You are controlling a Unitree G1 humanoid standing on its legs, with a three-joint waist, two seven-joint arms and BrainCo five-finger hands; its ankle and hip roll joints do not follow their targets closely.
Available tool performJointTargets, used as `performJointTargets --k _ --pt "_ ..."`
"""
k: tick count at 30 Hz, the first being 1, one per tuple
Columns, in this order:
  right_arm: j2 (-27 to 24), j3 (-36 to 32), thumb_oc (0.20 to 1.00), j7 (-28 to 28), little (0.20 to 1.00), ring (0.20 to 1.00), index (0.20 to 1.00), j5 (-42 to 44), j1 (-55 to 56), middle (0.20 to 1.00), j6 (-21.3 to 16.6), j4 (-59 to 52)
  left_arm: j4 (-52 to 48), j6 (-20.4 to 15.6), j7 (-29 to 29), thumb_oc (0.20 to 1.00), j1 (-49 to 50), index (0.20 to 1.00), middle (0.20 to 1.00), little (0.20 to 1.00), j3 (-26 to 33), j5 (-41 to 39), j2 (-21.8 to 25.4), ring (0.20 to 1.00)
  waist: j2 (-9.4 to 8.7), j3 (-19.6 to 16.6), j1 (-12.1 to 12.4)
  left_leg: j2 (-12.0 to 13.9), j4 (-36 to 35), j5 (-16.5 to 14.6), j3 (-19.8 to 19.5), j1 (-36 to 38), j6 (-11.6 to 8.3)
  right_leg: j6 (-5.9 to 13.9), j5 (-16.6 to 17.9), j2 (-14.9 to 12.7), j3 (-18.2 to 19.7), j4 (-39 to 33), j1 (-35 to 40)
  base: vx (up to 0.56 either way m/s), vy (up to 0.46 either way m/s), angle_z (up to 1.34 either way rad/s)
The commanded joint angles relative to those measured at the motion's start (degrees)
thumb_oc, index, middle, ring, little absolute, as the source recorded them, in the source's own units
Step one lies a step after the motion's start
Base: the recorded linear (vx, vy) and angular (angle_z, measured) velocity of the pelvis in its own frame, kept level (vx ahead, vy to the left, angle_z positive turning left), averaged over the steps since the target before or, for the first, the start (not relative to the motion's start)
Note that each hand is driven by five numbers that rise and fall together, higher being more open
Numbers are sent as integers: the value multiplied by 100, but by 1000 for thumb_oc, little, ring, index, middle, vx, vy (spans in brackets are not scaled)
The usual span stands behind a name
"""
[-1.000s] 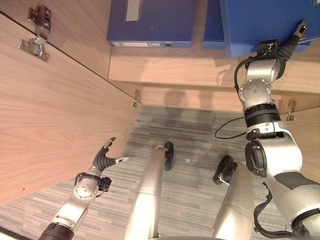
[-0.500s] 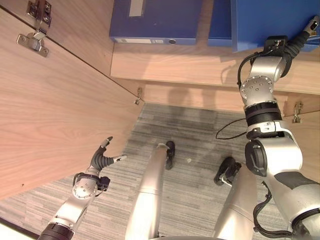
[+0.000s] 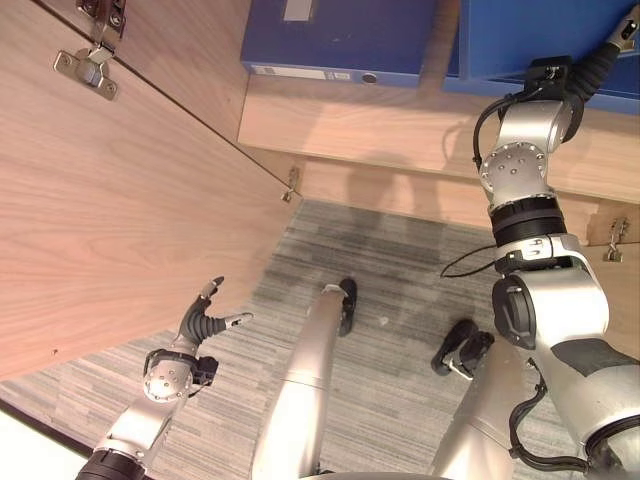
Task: Put the empty folder in the office cabinet
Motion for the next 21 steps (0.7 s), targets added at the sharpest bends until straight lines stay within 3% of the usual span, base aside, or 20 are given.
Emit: performJointTargets --k 1,2,4,16,17,20,21 --pt "-329 439 1000 450 1000 1000 1000 101 -761 1000 97 -48 -117 -180 -25 1000 291 1000 1000 1000 236 -136 393 1000 -170 -239 -4 -183 -553 106 0 -340 143 -210 -518 99 -405 52 223 0 0 0" --pt "-402 692 1000 540 1000 1000 1000 -42 -763 1000 497 241 -119 -182 -87 1000 297 1000 1000 1000 256 -127 417 1000 -213 -236 -15 -173 -546 104 0 -347 138 -220 -507 99 -398 50 205 0 0 0" --pt "-432 950 1000 711 1000 1000 1000 -91 -868 1000 847 637 -165 -200 -152 1000 322 1000 1000 1000 261 -161 413 1000 -236 -227 -51 -142 -509 94 26 -383 132 -231 -488 120 -374 72 142 0 0 0" --pt "-412 867 1000 944 1000 1000 1000 188 -787 1000 889 1002 -174 -185 -162 1000 362 1000 1000 1000 237 -249 346 1000 -267 -226 -137 -112 -434 36 71 -408 144 -238 -486 136 -323 121 68 0 0 0" --pt "-479 971 1000 944 1000 1000 1000 74 -795 1000 1043 1179 -147 -198 -176 1000 364 1000 1000 1000 236 -248 355 1000 -272 -219 -146 -105 -434 36 80 -403 143 -239 -476 143 -313 122 55 -11 13 -4" --pt "-764 1838 1000 1194 1000 1000 1000 -1001 -971 1000 2113 1971 -168 -231 -296 1000 378 1000 1000 1000 250 -247 457 1000 -320 -185 -168 -72 -445 53 109 -414 141 -263 -429 163 -306 100 23 -16 18 -7" --pt "-769 1856 1000 1211 1000 1000 1000 -1013 -1007 1000 2131 2003 -170 -232 -300 1000 376 1000 1000 1000 253 -249 438 1000 -306 -180 -172 -70 -448 55 112 -415 141 -264 -426 165 -303 98 19 -25 18 -11"
